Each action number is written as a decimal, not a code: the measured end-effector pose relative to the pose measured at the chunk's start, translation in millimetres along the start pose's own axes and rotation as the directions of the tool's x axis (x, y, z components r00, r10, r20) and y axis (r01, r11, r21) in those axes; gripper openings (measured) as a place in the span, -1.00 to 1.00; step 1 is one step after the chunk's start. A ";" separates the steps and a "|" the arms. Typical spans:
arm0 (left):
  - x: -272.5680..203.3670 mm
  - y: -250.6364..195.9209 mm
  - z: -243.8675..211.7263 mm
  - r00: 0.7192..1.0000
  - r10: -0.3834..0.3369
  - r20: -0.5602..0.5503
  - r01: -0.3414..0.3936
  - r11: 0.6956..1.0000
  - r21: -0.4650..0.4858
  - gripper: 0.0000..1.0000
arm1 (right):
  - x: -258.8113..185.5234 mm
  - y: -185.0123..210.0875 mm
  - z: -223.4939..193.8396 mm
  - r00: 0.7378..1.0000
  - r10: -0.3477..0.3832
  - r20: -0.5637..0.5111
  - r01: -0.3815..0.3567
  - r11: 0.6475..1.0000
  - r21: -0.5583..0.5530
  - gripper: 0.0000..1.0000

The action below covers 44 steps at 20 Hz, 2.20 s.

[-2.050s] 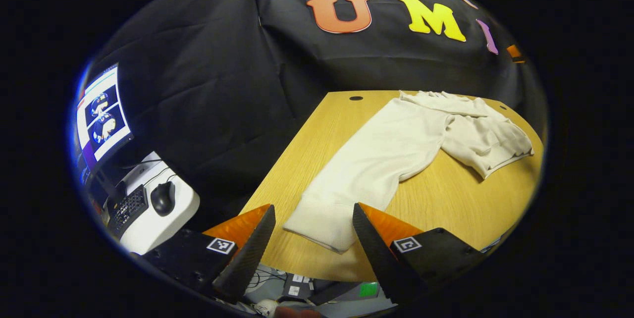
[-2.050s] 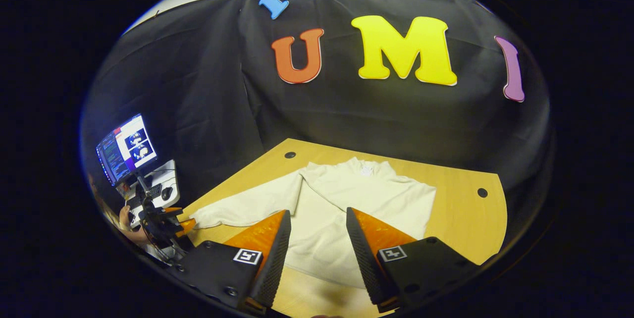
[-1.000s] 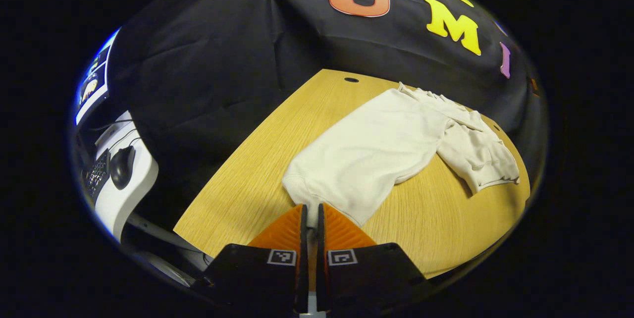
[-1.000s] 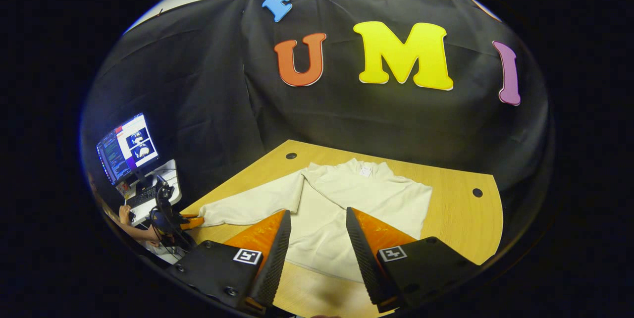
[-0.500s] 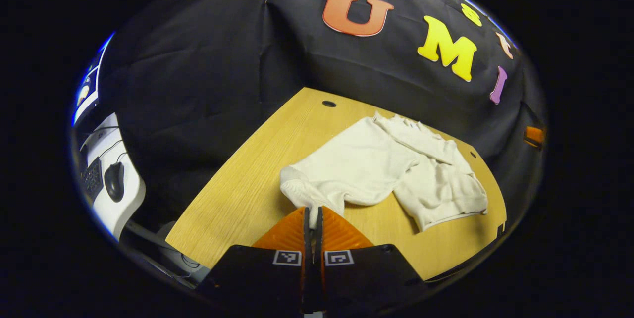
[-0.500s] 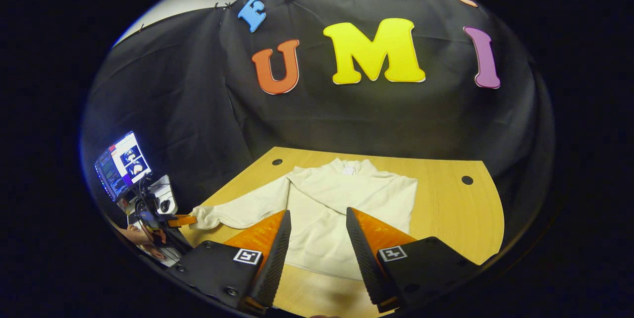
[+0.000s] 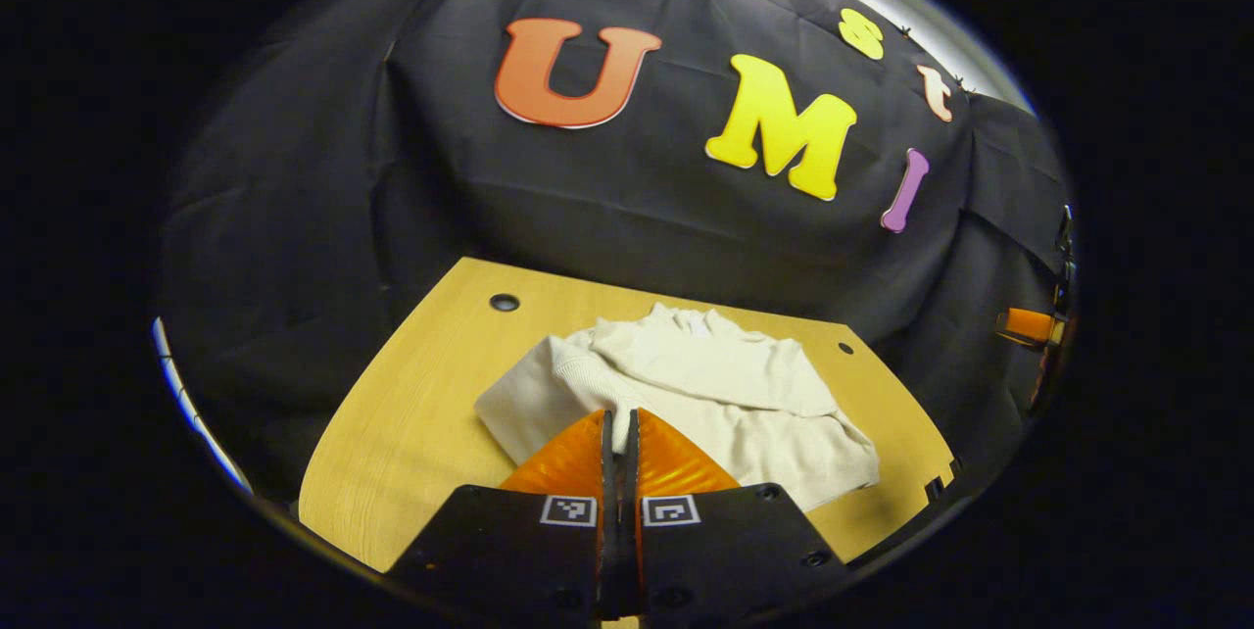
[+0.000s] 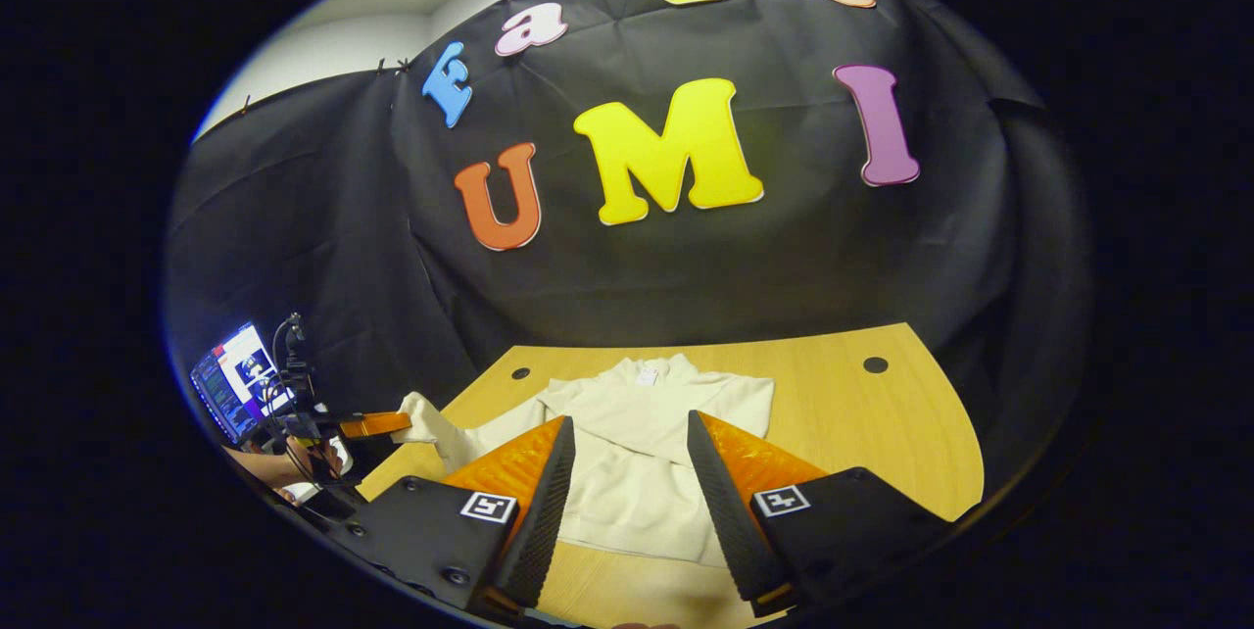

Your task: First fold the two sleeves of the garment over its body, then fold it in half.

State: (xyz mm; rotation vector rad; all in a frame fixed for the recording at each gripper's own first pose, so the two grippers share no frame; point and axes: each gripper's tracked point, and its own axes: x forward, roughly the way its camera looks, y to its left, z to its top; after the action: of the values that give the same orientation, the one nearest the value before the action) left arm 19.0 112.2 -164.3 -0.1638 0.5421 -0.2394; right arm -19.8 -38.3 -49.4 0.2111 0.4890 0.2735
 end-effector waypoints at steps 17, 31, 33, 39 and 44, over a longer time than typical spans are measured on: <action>220.4 -261.0 47.4 0.897 -0.423 -0.128 0.435 0.896 0.086 -0.94 | -136.9 -133.4 31.3 0.895 -0.413 0.167 0.405 0.911 0.082 0.48; 372.8 -296.3 -92.9 0.899 -0.270 -0.345 0.306 0.950 0.055 -0.87 | -159.6 -168.5 4.5 0.828 -0.561 0.018 0.558 0.827 0.069 0.48; 378.7 -295.7 -91.1 0.904 -0.265 -0.334 0.296 0.954 0.044 -0.87 | -153.1 -167.0 2.6 0.833 -0.554 0.003 0.553 0.831 0.064 0.48; 353.5 -278.2 -53.2 0.942 -0.222 -0.253 0.247 0.966 0.073 0.87 | -126.2 -151.7 12.0 0.869 -0.495 0.012 0.494 0.868 0.041 0.48; 289.4 -263.7 12.5 0.968 -0.227 -0.111 0.237 0.968 0.084 0.88 | -97.8 -127.2 18.0 0.910 -0.413 0.033 0.412 0.911 0.032 0.48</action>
State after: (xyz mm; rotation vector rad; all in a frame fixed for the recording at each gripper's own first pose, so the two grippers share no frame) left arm 217.8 -217.0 -238.3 -0.1215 0.6108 -0.5037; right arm -67.5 -190.6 -25.1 0.1313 0.4864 -0.1513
